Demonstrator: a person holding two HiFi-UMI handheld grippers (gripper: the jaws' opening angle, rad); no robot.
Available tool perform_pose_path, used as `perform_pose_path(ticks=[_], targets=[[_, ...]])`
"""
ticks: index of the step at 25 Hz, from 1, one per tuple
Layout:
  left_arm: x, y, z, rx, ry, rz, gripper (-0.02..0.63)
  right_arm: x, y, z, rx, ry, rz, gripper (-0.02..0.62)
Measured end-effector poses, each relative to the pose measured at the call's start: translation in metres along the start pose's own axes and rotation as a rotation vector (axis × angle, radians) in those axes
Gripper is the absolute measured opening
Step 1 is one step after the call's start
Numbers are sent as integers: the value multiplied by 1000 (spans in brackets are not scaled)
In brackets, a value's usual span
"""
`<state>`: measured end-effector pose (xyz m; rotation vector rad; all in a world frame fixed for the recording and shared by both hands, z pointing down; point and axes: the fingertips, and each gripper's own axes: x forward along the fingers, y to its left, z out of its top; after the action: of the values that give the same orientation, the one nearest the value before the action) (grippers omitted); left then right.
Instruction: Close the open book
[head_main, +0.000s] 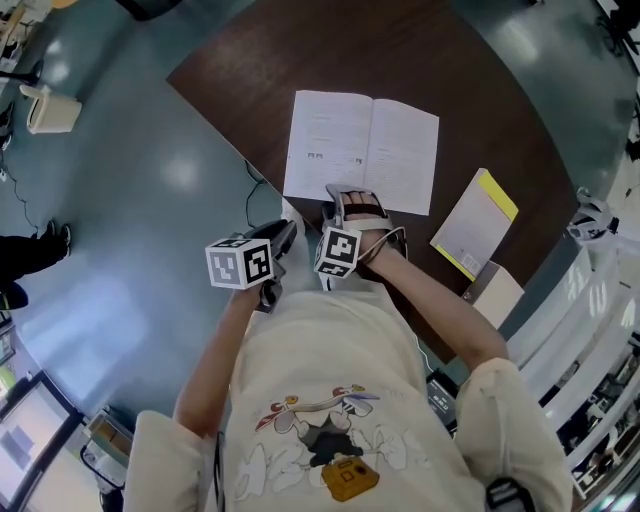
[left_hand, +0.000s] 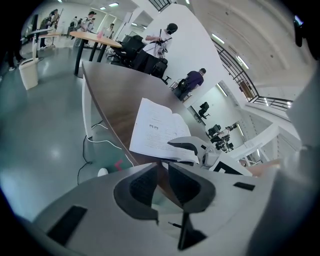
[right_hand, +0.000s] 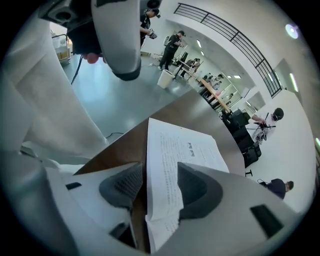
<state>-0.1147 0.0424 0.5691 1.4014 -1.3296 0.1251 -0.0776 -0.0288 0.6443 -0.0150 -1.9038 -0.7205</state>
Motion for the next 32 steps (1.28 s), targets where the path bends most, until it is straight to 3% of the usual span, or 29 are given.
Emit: perform_pose_path(ticks=[5,8,10,14,20,32], targets=[[-2,2,2,-6,3,3,75,4,-5,-5,-50,36,-3,196],[-1,2,3,-4,3,1,75,1,3,-2,-131,25,-36,89],[-1,2,4,1,5,0,75,-4,4,-1,-142,9,-85,58],[-1,2,6,6,10,-1,75,-19,-5,3,-1,-53,-117,43],[7,-9,8,33,26,-22,75,-49,-26,-7,299,-119,-132,35],[33,-52,4,121,85,-65,75,-87,-39,-52,667,-146,-181,23]])
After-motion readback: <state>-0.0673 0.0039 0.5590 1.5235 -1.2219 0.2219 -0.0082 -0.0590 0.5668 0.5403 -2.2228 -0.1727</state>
